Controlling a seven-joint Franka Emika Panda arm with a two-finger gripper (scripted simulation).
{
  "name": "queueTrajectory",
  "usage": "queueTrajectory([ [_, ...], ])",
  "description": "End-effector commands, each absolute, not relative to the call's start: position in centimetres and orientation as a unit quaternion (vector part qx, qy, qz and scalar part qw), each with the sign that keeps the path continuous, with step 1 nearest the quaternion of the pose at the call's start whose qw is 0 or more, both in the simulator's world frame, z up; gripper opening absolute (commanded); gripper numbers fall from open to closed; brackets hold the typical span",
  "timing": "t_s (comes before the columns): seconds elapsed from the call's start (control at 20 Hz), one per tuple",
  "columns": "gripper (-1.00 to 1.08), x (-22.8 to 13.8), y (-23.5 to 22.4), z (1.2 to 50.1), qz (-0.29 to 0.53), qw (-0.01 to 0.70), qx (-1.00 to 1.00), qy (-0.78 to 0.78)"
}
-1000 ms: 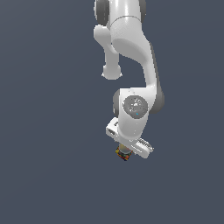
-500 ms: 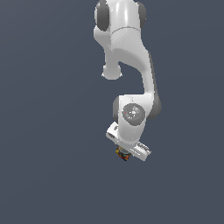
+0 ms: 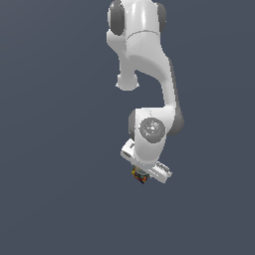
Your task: Pick up the object and move it to a goal position.
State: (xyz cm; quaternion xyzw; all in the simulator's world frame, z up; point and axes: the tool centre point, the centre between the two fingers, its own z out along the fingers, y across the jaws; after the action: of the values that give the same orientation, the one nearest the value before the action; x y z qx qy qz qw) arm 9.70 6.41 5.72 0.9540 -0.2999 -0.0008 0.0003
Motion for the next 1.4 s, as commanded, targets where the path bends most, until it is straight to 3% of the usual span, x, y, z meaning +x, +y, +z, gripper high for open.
queueTrajectory([
  [0.0, -1.00, 9.8, 6.4, 5.8, 0.000, 0.000, 0.954, -0.300],
  [0.6, -1.00, 11.5, 5.6, 10.4, 0.053, 0.003, 0.962, -0.269],
  [1.35, -1.00, 13.7, 5.1, 29.6, 0.253, 0.012, 0.957, -0.141],
])
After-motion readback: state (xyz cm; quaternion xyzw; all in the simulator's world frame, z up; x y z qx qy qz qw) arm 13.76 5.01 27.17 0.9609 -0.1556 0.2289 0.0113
